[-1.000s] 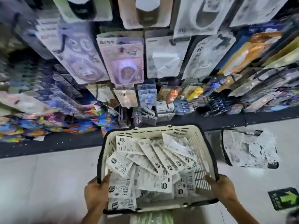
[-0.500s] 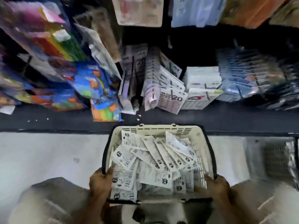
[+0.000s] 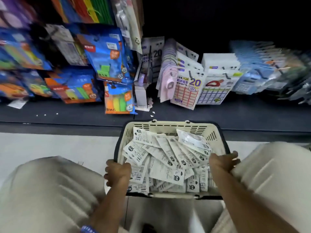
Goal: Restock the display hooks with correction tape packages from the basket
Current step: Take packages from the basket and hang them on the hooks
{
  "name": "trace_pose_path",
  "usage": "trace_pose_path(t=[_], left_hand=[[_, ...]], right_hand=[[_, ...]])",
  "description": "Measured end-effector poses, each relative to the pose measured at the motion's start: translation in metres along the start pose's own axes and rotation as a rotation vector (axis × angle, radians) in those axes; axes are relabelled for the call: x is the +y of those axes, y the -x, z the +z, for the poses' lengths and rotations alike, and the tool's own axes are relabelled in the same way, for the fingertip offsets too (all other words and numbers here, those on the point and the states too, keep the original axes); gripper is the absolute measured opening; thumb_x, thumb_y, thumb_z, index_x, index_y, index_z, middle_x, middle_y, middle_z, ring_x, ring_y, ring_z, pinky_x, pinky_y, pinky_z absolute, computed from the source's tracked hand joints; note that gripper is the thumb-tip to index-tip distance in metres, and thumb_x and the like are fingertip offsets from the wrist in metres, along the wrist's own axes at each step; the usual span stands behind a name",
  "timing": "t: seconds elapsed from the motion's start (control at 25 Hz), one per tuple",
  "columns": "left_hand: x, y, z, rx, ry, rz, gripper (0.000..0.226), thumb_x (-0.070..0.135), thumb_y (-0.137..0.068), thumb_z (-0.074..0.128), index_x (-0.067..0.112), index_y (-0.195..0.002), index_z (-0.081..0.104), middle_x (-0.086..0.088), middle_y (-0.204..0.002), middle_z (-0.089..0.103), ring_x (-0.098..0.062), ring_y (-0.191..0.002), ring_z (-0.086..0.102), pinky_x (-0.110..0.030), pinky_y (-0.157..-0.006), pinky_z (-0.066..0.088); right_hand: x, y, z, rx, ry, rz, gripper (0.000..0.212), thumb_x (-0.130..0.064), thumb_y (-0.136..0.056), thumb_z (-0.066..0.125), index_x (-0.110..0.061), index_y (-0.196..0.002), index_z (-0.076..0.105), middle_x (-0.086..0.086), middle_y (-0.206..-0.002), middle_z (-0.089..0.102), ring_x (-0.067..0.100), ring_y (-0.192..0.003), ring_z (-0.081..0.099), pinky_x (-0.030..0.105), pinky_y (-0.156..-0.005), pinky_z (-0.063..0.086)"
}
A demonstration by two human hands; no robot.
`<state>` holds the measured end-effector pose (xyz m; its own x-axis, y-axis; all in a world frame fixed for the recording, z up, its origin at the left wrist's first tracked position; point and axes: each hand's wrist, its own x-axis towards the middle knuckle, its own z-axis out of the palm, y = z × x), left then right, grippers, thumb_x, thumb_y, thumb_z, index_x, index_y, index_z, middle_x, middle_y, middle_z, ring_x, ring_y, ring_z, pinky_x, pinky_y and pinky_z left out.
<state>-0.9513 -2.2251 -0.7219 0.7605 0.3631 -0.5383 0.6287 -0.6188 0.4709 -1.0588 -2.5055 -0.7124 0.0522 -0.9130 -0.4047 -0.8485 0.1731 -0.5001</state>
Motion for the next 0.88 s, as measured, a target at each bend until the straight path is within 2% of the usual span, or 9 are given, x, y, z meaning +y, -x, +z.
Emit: trace_pose_path(t=[0.08,0.12,0.24,0.32,0.4,0.56,0.68,0.8,0.88], left_hand=[[0.009,0.023,-0.004,-0.003,0.005,0.084,0.062,0.015,-0.091,0.062,0.01,-0.146,0.033,-0.021,-0.142,0.043,-0.044,-0.128,0.043,-0.053,-0.103,0.039],[0.014,0.034,-0.006,0.006,-0.013,0.165,0.068,0.014,-0.09,0.063,0.013,-0.149,0.031,-0.019,-0.145,0.041,-0.042,-0.13,0.042,-0.052,-0.103,0.039],[0.024,0.058,-0.015,0.016,-0.126,0.477,0.069,0.006,-0.087,0.064,0.02,-0.149,0.038,-0.012,-0.15,0.043,-0.038,-0.133,0.043,-0.049,-0.105,0.042],[0.023,0.064,-0.017,-0.037,-0.191,0.621,0.071,0.0,-0.086,0.059,0.022,-0.151,0.04,-0.008,-0.154,0.041,-0.035,-0.137,0.041,-0.048,-0.11,0.041],[0.014,0.068,-0.014,-0.082,-0.202,0.698,0.071,-0.002,-0.086,0.055,0.021,-0.152,0.041,-0.007,-0.153,0.043,-0.032,-0.136,0.042,-0.046,-0.111,0.041],[0.011,0.073,0.005,-0.163,-0.28,0.803,0.07,0.003,-0.09,0.056,0.02,-0.155,0.034,-0.006,-0.152,0.043,-0.027,-0.134,0.042,-0.04,-0.109,0.042],[0.03,0.067,0.032,-0.265,-0.243,0.827,0.068,0.007,-0.092,0.06,0.021,-0.154,0.035,-0.005,-0.151,0.044,-0.025,-0.135,0.042,-0.04,-0.11,0.041],[0.041,0.063,0.059,-0.307,-0.085,0.703,0.061,0.009,-0.093,0.061,0.022,-0.149,0.041,-0.004,-0.145,0.049,-0.025,-0.132,0.044,-0.039,-0.105,0.043],[0.043,0.057,0.075,-0.319,-0.04,0.683,0.059,0.008,-0.091,0.061,0.022,-0.146,0.044,-0.004,-0.143,0.052,-0.025,-0.132,0.045,-0.041,-0.111,0.042]], right_hand=[[-0.007,0.018,-0.003,0.059,0.186,-0.336,0.084,-0.014,-0.083,0.075,-0.012,-0.152,0.028,0.021,-0.159,0.026,0.044,-0.135,0.041,0.056,-0.11,0.04],[-0.008,0.025,-0.003,0.023,0.272,-0.505,0.085,-0.016,-0.082,0.076,-0.013,-0.153,0.029,0.018,-0.161,0.025,0.042,-0.138,0.039,0.055,-0.112,0.038],[-0.009,0.043,-0.013,-0.165,0.393,-0.694,0.076,-0.016,-0.084,0.071,-0.018,-0.151,0.034,0.011,-0.16,0.03,0.035,-0.14,0.037,0.049,-0.114,0.036],[-0.001,0.043,-0.022,-0.248,0.439,-0.72,0.066,-0.014,-0.086,0.069,-0.021,-0.146,0.04,0.007,-0.147,0.044,0.029,-0.125,0.049,0.043,-0.103,0.045],[0.004,0.042,-0.027,-0.293,0.497,-0.696,0.059,-0.016,-0.089,0.067,-0.022,-0.142,0.042,0.006,-0.138,0.049,0.028,-0.116,0.055,0.042,-0.096,0.05],[0.007,0.05,-0.017,-0.327,0.67,-0.729,0.068,-0.017,-0.088,0.066,-0.021,-0.147,0.033,0.007,-0.145,0.042,0.031,-0.126,0.048,0.045,-0.104,0.045],[0.012,0.046,0.006,-0.255,0.653,-0.749,0.088,-0.026,-0.091,0.069,-0.023,-0.159,0.011,0.008,-0.167,0.012,0.034,-0.144,0.034,0.05,-0.117,0.035],[0.019,0.028,0.038,-0.181,0.79,-0.737,0.103,-0.048,-0.096,0.06,-0.023,-0.158,-0.017,0.012,-0.167,-0.017,0.038,-0.154,0.011,0.055,-0.122,0.014],[0.022,0.01,0.062,-0.143,0.892,-0.762,0.105,-0.045,-0.099,0.054,-0.019,-0.151,-0.034,0.016,-0.164,-0.024,0.041,-0.154,0.0,0.056,-0.121,0.004]])
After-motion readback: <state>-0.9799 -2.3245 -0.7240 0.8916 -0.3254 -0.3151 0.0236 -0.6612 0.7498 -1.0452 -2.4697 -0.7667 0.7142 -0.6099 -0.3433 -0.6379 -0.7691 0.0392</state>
